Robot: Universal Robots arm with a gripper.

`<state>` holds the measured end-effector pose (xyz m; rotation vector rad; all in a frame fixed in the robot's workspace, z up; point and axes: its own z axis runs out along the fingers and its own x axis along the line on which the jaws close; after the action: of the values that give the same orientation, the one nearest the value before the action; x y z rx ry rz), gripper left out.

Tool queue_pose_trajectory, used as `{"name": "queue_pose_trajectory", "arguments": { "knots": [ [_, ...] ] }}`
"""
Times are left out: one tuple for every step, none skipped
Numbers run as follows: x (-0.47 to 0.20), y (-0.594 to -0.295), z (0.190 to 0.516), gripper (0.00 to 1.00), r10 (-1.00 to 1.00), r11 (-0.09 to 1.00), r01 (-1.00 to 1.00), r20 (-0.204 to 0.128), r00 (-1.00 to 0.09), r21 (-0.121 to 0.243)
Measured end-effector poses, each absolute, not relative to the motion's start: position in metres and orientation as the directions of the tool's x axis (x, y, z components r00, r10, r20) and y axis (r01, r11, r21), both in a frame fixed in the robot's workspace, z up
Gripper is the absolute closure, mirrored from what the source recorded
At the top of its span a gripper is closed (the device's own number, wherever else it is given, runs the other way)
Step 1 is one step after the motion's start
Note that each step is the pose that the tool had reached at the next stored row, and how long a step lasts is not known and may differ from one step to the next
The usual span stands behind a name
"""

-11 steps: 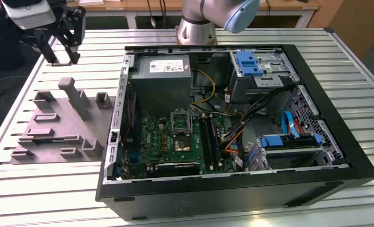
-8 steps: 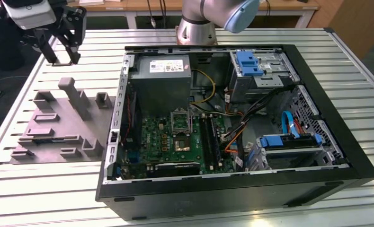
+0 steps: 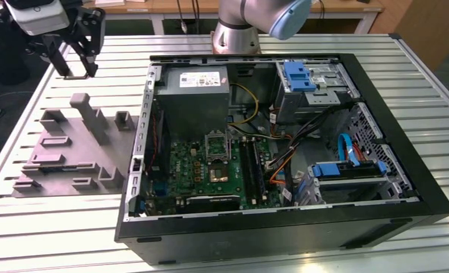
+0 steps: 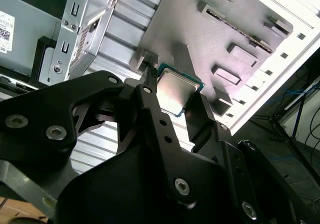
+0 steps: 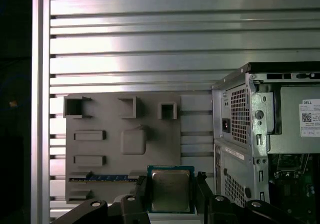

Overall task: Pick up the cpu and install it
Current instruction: 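Pick up the cpu and move it towards the insertion slot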

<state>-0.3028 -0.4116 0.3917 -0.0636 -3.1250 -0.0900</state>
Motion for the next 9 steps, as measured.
{"name": "queue_pose_trajectory", "arguments": {
  "knots": [
    [-0.3025,-0.4117,0.3917,0.53,0.040,0.998,0.041,0.016,-0.999,0.057],
    [-0.3022,-0.4116,0.3917,0.53,0.040,0.998,0.041,0.016,-0.999,0.057],
    [-0.3020,-0.4116,0.3917,0.53,0.040,0.998,0.041,0.016,-0.999,0.057],
    [-0.3017,-0.4116,0.3917,0.53,0.040,0.998,0.041,0.016,-0.999,0.057],
    [-0.3015,-0.4116,0.3917,0.53,0.040,0.998,0.041,0.016,-0.999,0.057],
    [-0.3012,-0.4117,0.3917,0.53,0.040,0.998,0.041,0.016,-0.999,0.057],
    [-0.3009,-0.4116,0.3917,0.53,0.040,0.998,0.041,0.016,-0.999,0.057],
    [-0.3007,-0.4116,0.3917,0.53,0.040,0.998,0.041,0.016,-0.999,0.057],
    [-0.3004,-0.4116,0.3917,0.53,0.040,0.998,0.041,0.016,-0.999,0.057]
  ]
}}
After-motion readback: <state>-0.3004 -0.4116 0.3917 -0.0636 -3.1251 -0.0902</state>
